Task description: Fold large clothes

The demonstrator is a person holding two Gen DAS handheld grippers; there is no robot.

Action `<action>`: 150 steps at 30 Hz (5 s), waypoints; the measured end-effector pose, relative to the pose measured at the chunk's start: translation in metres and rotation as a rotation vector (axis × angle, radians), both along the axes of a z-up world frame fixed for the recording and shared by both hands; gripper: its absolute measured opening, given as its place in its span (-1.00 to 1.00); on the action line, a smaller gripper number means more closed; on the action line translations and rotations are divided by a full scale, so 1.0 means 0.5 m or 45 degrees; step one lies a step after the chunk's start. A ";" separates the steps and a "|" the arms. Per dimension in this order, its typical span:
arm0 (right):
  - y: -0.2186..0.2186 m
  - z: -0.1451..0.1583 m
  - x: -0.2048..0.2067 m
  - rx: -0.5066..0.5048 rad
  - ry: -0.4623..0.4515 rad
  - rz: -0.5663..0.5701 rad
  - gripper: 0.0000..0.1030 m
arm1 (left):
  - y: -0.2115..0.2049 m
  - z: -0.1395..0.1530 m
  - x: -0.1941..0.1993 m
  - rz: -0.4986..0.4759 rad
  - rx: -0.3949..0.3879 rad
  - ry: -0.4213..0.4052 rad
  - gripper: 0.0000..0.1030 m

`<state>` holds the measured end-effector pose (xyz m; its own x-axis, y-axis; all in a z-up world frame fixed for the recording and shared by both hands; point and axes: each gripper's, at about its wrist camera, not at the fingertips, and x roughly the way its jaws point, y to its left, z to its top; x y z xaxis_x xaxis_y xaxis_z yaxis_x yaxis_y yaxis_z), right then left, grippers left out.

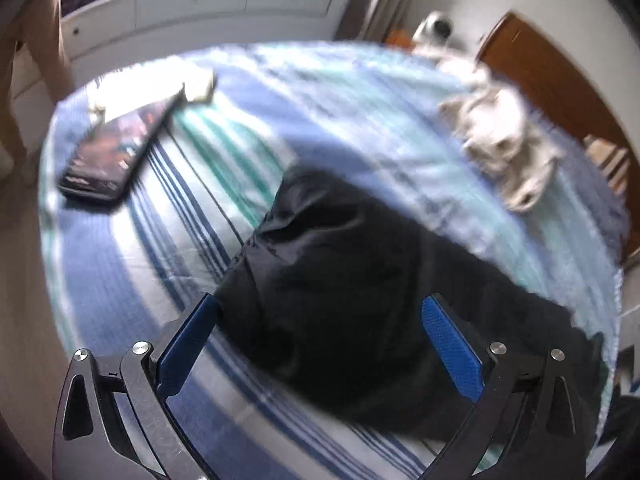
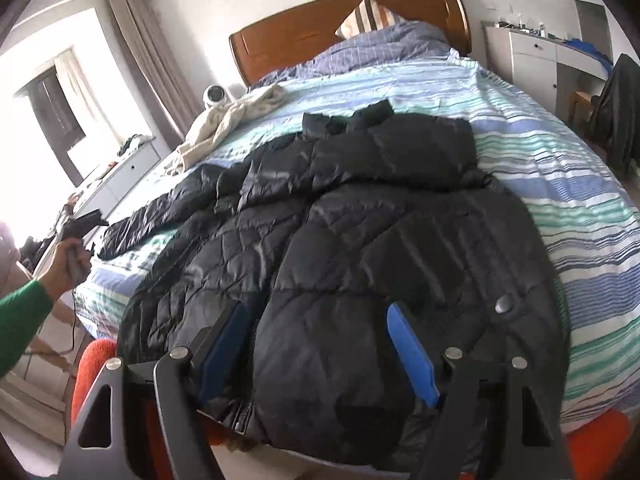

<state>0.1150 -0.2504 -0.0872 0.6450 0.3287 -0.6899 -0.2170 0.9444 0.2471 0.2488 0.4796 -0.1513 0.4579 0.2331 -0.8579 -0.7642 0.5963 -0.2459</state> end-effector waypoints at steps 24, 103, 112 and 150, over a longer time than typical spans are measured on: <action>-0.039 -0.005 -0.031 0.102 -0.073 -0.053 0.45 | -0.825 0.481 0.130 -1.236 0.343 -0.690 -0.69; -0.072 -0.163 0.610 -0.130 0.034 0.026 0.64 | -0.684 -0.109 0.568 -0.789 -0.103 -0.030 0.99; -0.078 -0.170 0.607 -0.120 0.018 0.019 0.64 | -0.704 -0.029 0.469 -0.922 -0.115 -0.125 0.93; -0.088 -0.109 0.104 -0.337 0.133 -0.038 0.63 | -0.889 -0.015 -0.178 -1.393 0.379 -0.079 0.99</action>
<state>0.1670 -0.2942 -0.1419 0.5723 0.1104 -0.8126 -0.1745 0.9846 0.0108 0.1596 0.0353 -0.1590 0.5811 -0.1273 -0.8038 0.2113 0.9774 -0.0021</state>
